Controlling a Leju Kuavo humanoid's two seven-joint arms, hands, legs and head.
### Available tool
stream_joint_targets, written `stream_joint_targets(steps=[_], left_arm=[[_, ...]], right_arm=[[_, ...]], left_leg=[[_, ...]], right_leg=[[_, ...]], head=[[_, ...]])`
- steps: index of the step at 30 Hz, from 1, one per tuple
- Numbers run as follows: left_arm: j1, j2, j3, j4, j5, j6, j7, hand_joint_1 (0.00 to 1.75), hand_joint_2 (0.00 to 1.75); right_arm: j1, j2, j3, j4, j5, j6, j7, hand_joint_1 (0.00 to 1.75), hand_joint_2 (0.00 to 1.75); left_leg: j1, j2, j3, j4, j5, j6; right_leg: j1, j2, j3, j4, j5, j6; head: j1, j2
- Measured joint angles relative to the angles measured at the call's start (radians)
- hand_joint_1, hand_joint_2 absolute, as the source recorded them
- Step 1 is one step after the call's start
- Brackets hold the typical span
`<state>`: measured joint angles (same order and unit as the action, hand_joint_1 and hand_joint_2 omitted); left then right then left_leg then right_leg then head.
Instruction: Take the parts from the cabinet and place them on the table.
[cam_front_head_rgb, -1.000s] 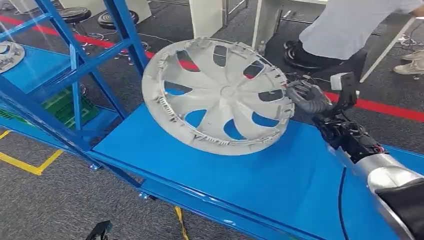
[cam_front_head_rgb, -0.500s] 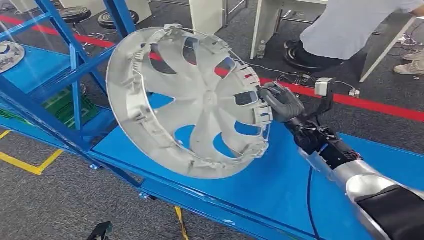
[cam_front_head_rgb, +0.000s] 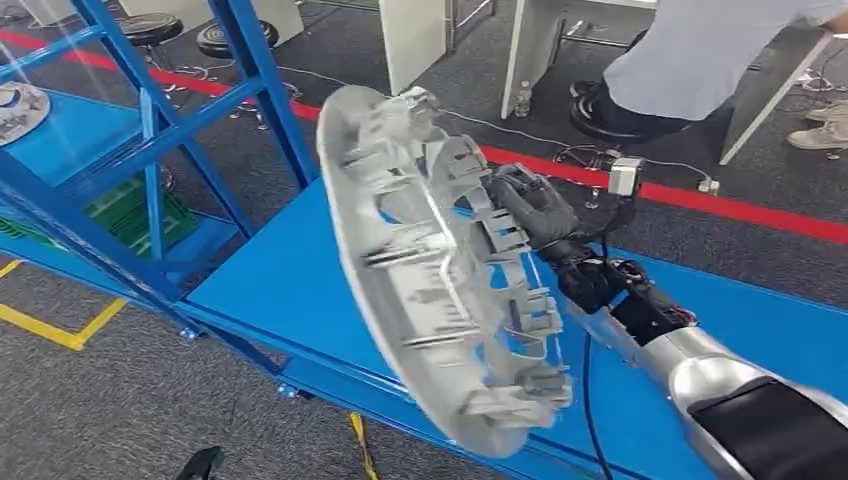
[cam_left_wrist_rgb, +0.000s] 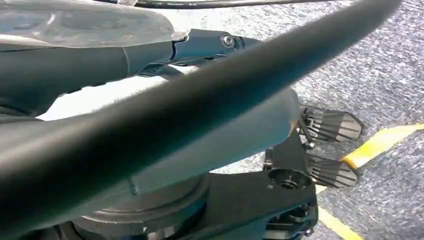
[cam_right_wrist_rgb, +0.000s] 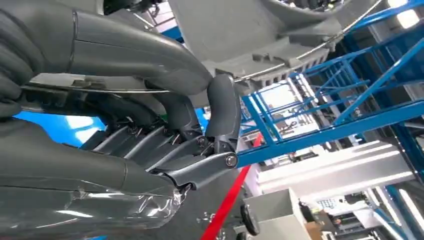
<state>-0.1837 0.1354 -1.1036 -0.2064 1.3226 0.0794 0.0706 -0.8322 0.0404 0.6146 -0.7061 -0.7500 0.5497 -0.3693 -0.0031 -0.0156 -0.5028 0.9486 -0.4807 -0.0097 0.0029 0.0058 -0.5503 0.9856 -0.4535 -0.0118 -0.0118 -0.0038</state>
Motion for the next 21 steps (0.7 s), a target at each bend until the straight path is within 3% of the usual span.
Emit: stream_joint_targets(steps=[21], left_arm=[[0.010, 0.000, 0.000, 0.000, 0.007, 0.002, -0.011, 0.00, 0.00]], right_arm=[[0.013, 0.033, 0.044, -0.031, -0.014, 0.014, 0.015, 1.75, 1.75]], left_leg=[[0.000, 0.000, 0.000, 0.000, 0.000, 0.000]], right_leg=[[0.000, 0.000, 0.000, 0.000, 0.000, 0.000]], head=[[0.000, 0.000]])
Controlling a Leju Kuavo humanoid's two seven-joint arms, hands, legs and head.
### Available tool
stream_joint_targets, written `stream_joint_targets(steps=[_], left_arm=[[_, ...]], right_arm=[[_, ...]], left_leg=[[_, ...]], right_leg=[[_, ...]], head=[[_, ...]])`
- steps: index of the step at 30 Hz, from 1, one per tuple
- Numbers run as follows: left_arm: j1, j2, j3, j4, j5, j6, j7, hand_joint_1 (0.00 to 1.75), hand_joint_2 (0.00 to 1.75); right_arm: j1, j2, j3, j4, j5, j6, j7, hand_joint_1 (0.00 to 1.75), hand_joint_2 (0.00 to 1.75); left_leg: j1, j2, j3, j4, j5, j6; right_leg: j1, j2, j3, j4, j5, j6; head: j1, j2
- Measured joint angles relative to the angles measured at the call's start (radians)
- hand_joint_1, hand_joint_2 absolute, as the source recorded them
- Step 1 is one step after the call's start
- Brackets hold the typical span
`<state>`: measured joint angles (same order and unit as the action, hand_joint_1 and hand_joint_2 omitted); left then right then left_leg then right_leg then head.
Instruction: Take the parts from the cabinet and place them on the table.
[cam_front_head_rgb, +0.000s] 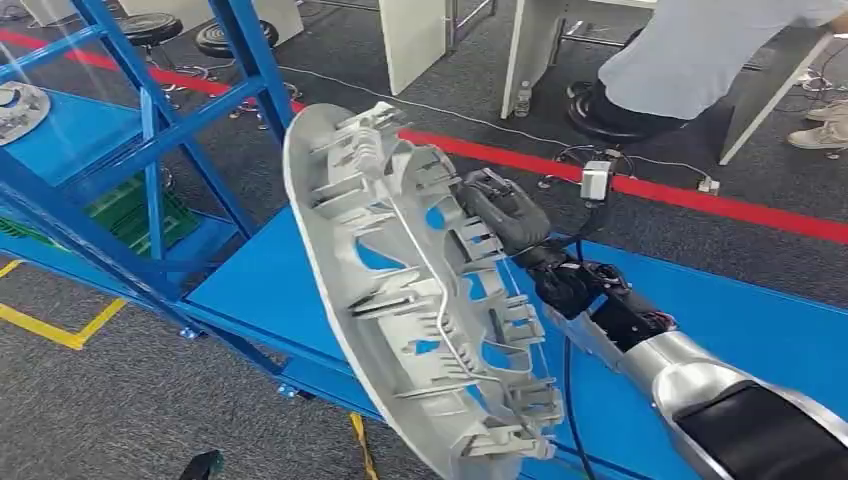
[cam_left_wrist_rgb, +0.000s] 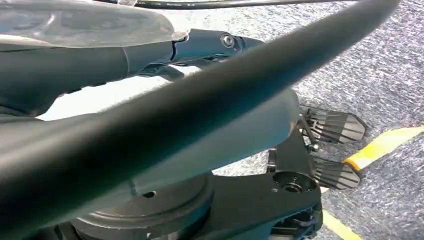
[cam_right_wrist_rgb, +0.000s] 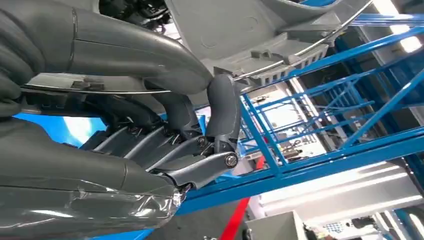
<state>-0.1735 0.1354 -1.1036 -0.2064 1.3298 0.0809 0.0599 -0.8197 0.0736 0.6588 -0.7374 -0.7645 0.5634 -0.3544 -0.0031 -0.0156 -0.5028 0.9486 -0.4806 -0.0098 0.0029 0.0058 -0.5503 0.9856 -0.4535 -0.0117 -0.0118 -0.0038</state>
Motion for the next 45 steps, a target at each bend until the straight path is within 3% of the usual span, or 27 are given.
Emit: stream_joint_targets(steps=[7, 22, 45], left_arm=[[0.000, 0.002, 0.000, 0.000, 0.000, 0.000, -0.003, 0.00, 0.00], [0.000, 0.006, 0.000, 0.000, 0.000, -0.001, -0.006, 0.00, 0.00], [0.007, 0.016, 0.000, 0.000, 0.013, -0.003, -0.006, 0.00, 0.00]], right_arm=[[0.001, 0.004, 0.015, 0.000, -0.013, -0.005, 0.003, 1.75, 1.75], [-0.003, -0.003, 0.042, 0.029, 0.079, -0.089, 0.023, 1.75, 1.75], [-0.016, -0.045, 0.087, 0.135, 0.136, -0.113, 0.047, 1.75, 1.75]], left_leg=[[0.000, 0.000, 0.000, 0.000, 0.000, 0.000], [0.000, 0.000, 0.000, 0.000, 0.000, 0.000], [0.000, 0.000, 0.000, 0.000, 0.000, 0.000]], right_leg=[[0.000, 0.000, 0.000, 0.000, 0.000, 0.000], [0.000, 0.000, 0.000, 0.000, 0.000, 0.000], [0.000, 0.000, -0.001, 0.000, 0.000, 0.000]], head=[[0.000, 0.000], [0.000, 0.000], [0.000, 0.000]])
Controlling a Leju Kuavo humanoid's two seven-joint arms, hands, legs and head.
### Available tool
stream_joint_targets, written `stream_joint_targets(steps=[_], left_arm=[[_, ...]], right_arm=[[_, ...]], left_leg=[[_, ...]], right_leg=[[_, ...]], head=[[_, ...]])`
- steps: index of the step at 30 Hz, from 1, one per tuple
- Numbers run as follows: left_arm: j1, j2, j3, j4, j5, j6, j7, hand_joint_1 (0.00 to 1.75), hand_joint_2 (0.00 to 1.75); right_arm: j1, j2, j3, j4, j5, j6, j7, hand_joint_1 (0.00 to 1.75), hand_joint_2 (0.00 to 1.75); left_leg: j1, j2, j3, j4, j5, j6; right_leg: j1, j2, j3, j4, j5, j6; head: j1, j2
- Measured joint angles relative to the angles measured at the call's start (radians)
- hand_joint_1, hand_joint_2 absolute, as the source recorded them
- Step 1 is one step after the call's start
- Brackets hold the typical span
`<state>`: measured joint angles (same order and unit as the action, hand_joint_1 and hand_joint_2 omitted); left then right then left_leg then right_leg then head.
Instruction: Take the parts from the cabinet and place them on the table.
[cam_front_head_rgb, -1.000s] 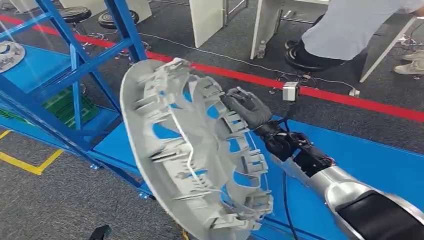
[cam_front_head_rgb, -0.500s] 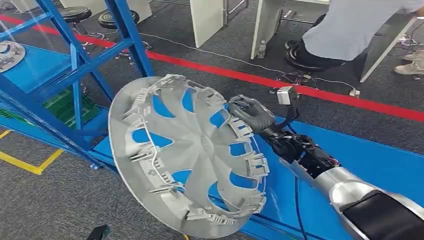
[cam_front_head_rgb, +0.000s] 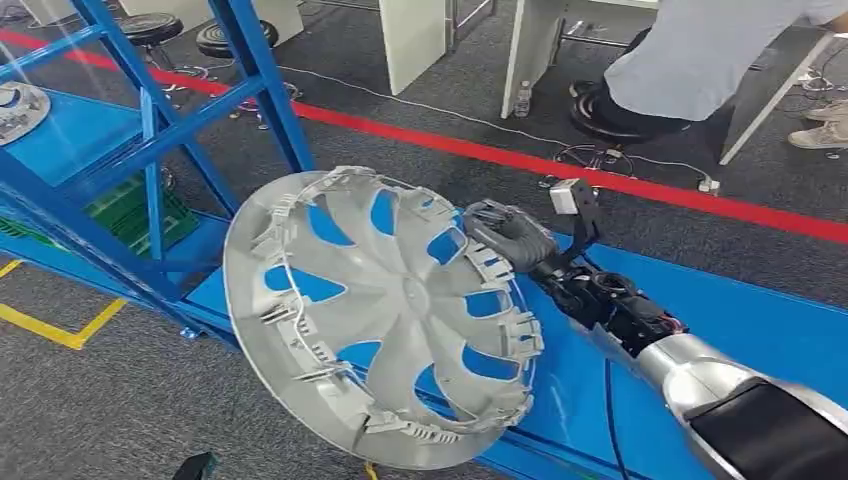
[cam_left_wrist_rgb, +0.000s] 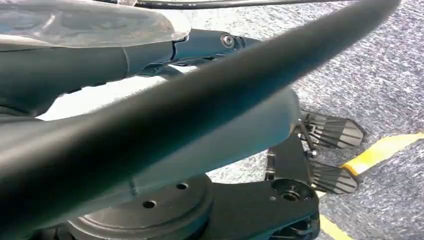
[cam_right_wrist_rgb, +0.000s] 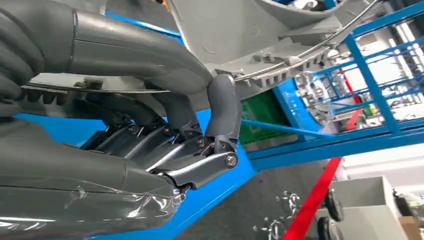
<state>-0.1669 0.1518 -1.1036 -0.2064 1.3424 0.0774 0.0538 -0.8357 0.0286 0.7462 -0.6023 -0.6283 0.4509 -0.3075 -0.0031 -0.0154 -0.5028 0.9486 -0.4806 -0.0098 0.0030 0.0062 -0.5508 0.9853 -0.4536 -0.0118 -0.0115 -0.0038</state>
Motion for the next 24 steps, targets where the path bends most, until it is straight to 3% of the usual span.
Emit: stream_joint_targets(steps=[14, 24], left_arm=[[0.001, 0.000, 0.000, 0.000, 0.002, 0.001, 0.000, 0.00, 0.00], [-0.004, 0.002, 0.000, 0.000, -0.006, -0.002, -0.003, 0.00, 0.00]], right_arm=[[-0.004, -0.011, 0.022, 0.026, 0.034, -0.020, 0.019, 1.75, 1.75], [-0.039, -0.050, 0.060, 0.048, 0.154, -0.098, 0.073, 1.75, 1.75]], left_leg=[[0.000, 0.000, 0.000, 0.000, 0.000, 0.000], [0.000, 0.000, 0.000, 0.000, 0.000, 0.000]], right_leg=[[0.000, 0.000, 0.000, 0.000, 0.000, 0.000], [0.000, 0.000, 0.000, 0.000, 0.000, 0.000]], head=[[0.000, 0.000], [0.001, 0.000]])
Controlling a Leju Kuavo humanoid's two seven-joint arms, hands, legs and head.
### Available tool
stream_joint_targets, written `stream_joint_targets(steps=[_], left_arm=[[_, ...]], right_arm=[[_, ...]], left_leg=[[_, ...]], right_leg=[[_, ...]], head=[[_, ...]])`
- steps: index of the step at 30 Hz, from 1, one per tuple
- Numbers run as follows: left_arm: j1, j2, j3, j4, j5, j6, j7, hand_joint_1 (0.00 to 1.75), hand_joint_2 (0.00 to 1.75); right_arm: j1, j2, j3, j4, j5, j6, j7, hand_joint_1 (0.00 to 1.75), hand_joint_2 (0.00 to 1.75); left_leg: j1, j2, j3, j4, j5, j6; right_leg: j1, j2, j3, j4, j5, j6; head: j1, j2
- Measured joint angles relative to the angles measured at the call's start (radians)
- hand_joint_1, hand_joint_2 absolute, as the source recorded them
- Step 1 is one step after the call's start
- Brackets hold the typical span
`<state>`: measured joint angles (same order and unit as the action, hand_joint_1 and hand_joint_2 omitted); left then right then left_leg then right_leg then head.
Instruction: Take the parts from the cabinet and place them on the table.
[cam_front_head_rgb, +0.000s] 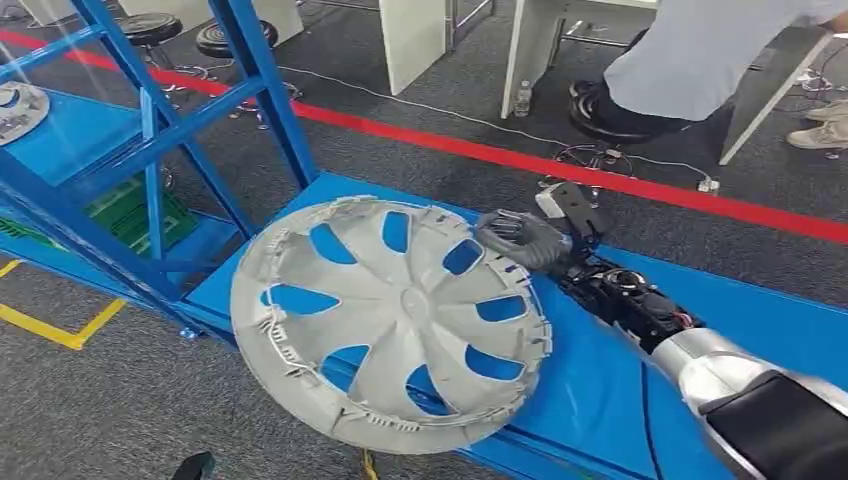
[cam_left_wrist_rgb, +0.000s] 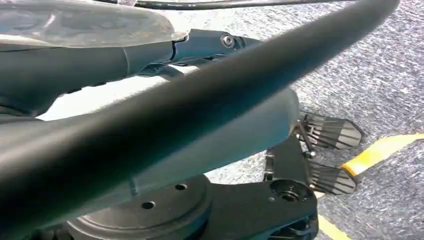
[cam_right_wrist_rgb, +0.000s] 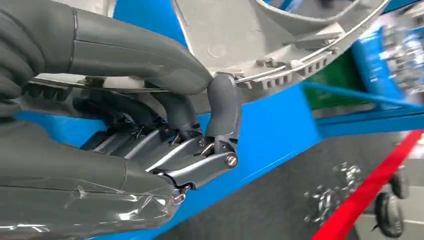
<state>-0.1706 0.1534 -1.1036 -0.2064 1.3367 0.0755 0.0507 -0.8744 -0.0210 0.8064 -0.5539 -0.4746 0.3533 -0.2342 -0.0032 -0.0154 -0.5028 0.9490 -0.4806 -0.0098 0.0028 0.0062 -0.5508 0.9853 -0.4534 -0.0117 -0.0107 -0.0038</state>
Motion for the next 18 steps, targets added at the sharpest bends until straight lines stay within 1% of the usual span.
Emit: stream_joint_targets(steps=[7, 14, 16, 18], left_arm=[[-0.006, 0.000, 0.000, 0.000, -0.004, -0.001, 0.000, 0.00, 0.00], [-0.006, 0.000, 0.000, 0.000, -0.004, 0.000, 0.000, 0.00, 0.00], [-0.010, 0.001, 0.000, 0.000, -0.007, 0.000, 0.003, 0.00, 0.00], [-0.011, 0.001, 0.000, 0.000, -0.007, 0.000, 0.004, 0.00, 0.00]], right_arm=[[-0.028, -0.022, 0.040, 0.021, 0.048, -0.029, 0.017, 1.75, 1.75], [-0.030, -0.026, 0.044, 0.025, 0.052, -0.029, 0.018, 1.75, 1.75], [-0.038, -0.042, 0.064, 0.042, 0.064, -0.040, 0.021, 1.75, 1.75], [-0.040, -0.043, 0.070, 0.048, 0.068, -0.040, 0.021, 1.75, 1.75]], left_leg=[[0.000, 0.000, 0.000, 0.000, 0.000, 0.000], [0.000, 0.000, 0.000, 0.000, 0.000, 0.000], [0.000, 0.000, 0.000, 0.000, 0.000, 0.000], [0.000, 0.000, 0.000, 0.000, 0.000, 0.000]], right_leg=[[0.000, 0.000, 0.000, 0.000, 0.000, 0.000], [0.000, 0.000, 0.000, 0.000, 0.000, 0.000], [0.000, 0.000, 0.000, 0.000, 0.000, 0.000], [0.000, 0.000, 0.000, 0.000, 0.000, 0.000]], head=[[-0.001, 0.000], [-0.001, 0.000], [-0.001, 0.000], [0.000, 0.000]])
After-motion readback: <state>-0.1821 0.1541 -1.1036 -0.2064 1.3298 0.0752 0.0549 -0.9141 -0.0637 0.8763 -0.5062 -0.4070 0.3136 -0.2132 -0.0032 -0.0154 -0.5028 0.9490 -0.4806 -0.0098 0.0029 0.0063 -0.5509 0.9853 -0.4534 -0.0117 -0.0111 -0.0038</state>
